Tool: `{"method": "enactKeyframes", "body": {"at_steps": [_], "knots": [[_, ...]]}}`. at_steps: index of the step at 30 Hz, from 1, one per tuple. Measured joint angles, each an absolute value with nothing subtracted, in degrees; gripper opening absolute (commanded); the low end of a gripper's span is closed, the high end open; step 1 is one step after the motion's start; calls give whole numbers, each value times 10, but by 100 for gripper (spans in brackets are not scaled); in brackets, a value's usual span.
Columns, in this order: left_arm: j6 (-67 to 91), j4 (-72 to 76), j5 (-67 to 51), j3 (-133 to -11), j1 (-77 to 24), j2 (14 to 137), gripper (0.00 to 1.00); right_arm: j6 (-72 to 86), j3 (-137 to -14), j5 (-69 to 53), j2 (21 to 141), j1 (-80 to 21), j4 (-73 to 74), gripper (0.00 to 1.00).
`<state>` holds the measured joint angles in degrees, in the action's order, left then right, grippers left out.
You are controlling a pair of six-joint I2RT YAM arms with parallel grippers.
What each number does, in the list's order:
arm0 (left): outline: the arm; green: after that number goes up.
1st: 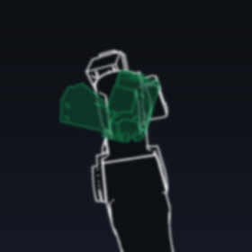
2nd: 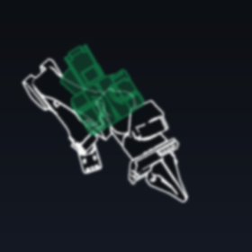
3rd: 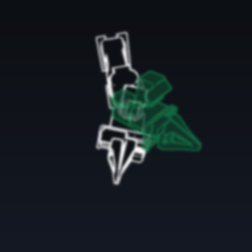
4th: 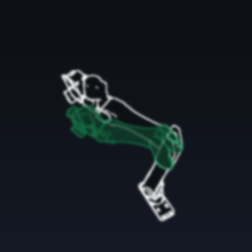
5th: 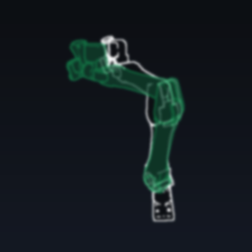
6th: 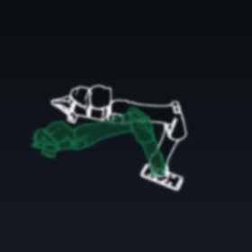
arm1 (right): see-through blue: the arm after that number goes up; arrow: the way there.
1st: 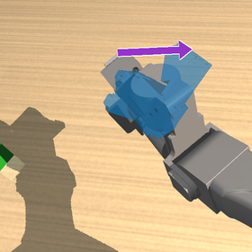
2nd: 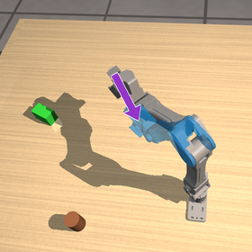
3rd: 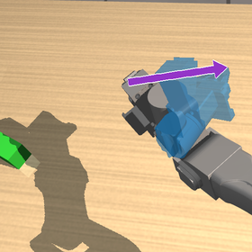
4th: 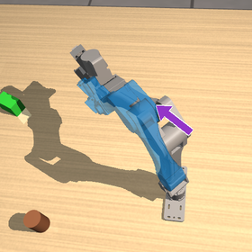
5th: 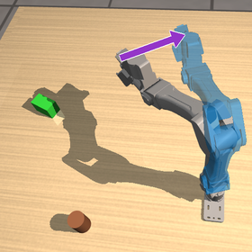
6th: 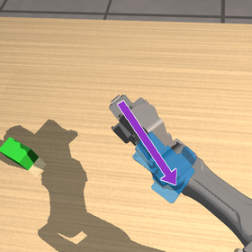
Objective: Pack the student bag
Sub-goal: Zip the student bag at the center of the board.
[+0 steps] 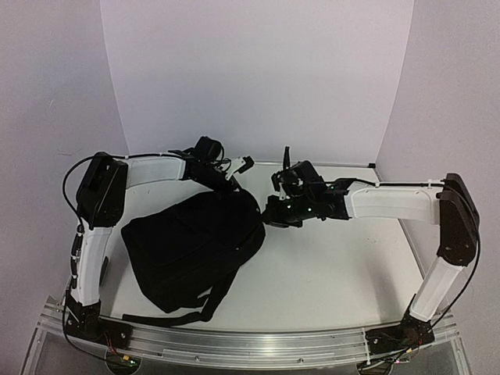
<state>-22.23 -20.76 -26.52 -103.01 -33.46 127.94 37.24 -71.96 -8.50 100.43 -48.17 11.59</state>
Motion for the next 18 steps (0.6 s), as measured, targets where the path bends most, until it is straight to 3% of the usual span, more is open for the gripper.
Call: {"method": "enactKeyframes", "body": {"at_steps": [18], "knots": [[-18, -243, -172, -1128, -258, 1335, 0, 433, -715, -76, 1009, -540, 94, 0]]}}
